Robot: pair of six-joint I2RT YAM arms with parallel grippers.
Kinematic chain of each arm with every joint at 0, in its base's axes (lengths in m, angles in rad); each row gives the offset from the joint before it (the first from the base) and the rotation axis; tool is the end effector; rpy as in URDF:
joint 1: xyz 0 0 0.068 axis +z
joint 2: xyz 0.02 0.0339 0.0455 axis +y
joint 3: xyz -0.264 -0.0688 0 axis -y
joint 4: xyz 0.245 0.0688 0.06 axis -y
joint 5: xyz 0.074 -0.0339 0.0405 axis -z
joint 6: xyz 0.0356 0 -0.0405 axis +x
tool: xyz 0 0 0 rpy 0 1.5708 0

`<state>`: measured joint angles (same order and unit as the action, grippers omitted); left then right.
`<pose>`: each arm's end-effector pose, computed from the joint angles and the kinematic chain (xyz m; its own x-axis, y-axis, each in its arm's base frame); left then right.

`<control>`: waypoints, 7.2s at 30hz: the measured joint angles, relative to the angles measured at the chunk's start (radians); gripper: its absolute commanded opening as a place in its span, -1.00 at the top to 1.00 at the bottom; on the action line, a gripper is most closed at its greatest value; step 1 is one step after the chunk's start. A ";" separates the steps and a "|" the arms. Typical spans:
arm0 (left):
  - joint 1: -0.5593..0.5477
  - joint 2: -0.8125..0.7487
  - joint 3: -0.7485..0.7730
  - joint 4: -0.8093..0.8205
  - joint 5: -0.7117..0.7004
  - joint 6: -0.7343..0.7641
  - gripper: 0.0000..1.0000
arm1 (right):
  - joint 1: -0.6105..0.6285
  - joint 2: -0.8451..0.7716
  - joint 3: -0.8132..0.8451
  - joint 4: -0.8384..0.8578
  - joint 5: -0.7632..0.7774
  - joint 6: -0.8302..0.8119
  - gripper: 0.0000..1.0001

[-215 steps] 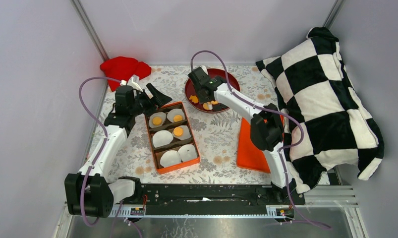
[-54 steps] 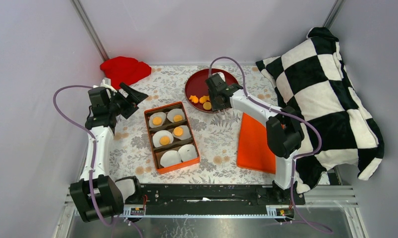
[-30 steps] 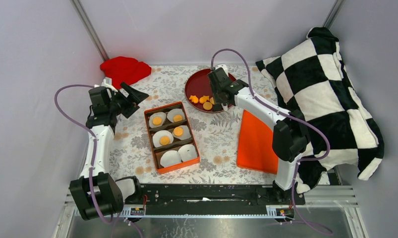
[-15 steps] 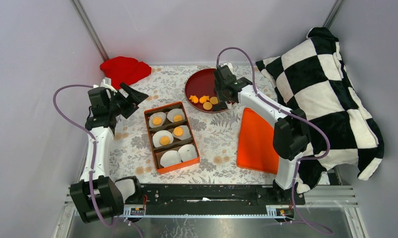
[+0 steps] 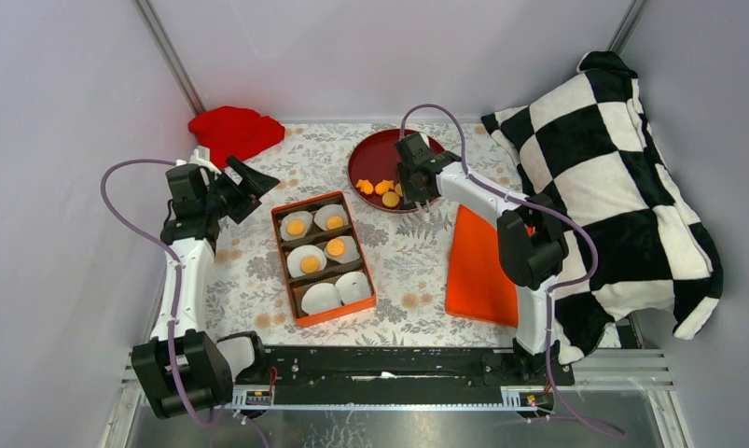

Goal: Pack the cookies

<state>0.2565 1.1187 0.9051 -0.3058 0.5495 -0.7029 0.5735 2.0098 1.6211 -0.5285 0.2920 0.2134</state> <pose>0.2440 0.0448 0.3059 -0.5100 -0.7037 -0.4948 -0.1408 0.6357 -0.7590 0.3814 0.2341 0.2293 -0.7307 -0.2305 -0.6427 -0.2229 0.9702 -0.0946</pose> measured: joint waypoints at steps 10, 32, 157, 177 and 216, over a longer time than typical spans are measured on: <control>0.000 0.010 0.000 0.000 0.000 -0.001 -0.82 | 0.000 0.012 0.000 -0.013 -0.024 0.021 0.71; 0.000 -0.004 0.018 0.001 0.011 -0.010 -0.81 | 0.110 -0.382 -0.128 -0.064 -0.149 0.073 0.78; 0.000 -0.107 0.000 -0.047 0.057 0.010 -0.84 | 0.080 -0.185 -0.247 0.048 0.016 0.107 0.03; 0.000 -0.109 -0.005 -0.047 0.057 0.010 -0.84 | 0.080 -0.144 -0.151 -0.005 -0.013 0.095 0.86; 0.000 -0.094 -0.003 -0.051 0.034 0.010 -0.83 | 0.804 -0.491 -0.330 -0.191 -0.151 0.162 0.91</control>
<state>0.2562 1.0248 0.9020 -0.3565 0.5835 -0.6933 1.3777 1.5188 1.2915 -0.7193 0.1410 0.3756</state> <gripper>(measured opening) 0.917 0.447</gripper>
